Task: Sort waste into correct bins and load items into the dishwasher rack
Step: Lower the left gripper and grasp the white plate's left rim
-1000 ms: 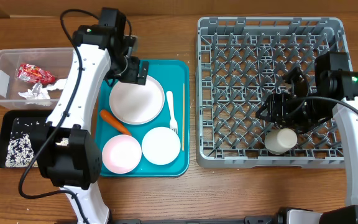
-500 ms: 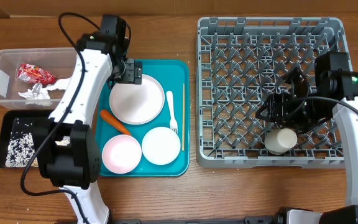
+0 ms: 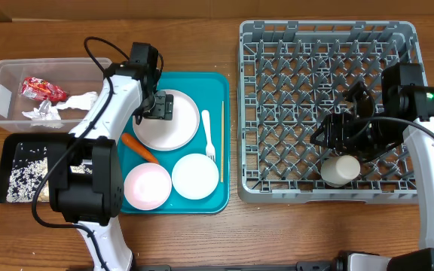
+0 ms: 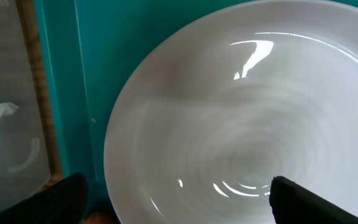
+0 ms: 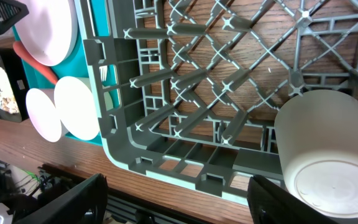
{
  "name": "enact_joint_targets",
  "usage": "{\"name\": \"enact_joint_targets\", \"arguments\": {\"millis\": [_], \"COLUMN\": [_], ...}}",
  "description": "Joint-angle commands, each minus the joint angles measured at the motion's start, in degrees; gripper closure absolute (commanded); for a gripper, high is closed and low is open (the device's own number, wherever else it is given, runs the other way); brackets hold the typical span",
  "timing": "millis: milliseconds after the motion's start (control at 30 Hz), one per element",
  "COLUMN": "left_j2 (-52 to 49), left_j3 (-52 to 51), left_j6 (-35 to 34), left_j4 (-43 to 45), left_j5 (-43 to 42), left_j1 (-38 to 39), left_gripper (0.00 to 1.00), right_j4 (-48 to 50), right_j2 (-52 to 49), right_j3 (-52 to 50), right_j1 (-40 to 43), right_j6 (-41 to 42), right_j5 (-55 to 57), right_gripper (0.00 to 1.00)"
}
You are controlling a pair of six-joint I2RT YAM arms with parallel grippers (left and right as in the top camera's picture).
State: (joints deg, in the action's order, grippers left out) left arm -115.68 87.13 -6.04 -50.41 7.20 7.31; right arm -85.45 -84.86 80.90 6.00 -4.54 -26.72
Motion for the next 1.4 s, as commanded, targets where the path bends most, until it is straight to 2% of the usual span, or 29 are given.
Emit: {"name": "enact_joint_targets", "arguments": {"millis": [0, 200, 333, 533, 700, 767, 933, 1167, 1367], "left_j2": [-0.63, -0.68, -0.70, -0.70, -0.81, -0.81, -0.81, -0.79, -0.79], "left_j3": [-2.51, -4.59, -5.90, -7.56, -10.34, -10.95, -10.80, -9.88, -6.01], "left_j6": [0.44, 0.44, 0.46, 0.48, 0.48, 0.48, 0.52, 0.52, 0.50], "left_j4": [1.01, 1.75, 3.19, 5.55, 8.39, 8.87, 9.11, 8.61, 5.86], "left_j5": [1.07, 0.94, -1.97, -7.50, -7.89, -7.89, -6.40, -5.29, -5.35], "left_j1": [-1.22, -2.36, -3.04, -3.19, -3.19, -3.19, -3.19, -3.19, -3.19], "left_gripper": [0.05, 0.06, 0.07, 0.16, 0.19, 0.27, 0.66, 0.96, 0.96], "right_j4": [0.02, 0.04, 0.04, 0.02, 0.02, 0.04, 0.07, 0.04, 0.07], "right_j2": [0.31, 0.31, 0.31, 0.31, 0.31, 0.31, 0.31, 0.31, 0.31], "right_j3": [0.44, 0.44, 0.44, 0.44, 0.44, 0.44, 0.44, 0.44, 0.44], "right_j1": [0.07, 0.07, 0.07, 0.07, 0.07, 0.07, 0.07, 0.07, 0.07], "right_j6": [-0.46, -0.46, -0.46, -0.46, -0.46, -0.46, -0.46, -0.46, -0.46], "right_j5": [0.46, 1.16, 1.16, 1.16, 1.16, 1.16, 1.16, 1.14, 1.14], "right_gripper": [0.24, 0.24, 0.24, 0.24, 0.24, 0.24, 0.24, 0.24, 0.24]}}
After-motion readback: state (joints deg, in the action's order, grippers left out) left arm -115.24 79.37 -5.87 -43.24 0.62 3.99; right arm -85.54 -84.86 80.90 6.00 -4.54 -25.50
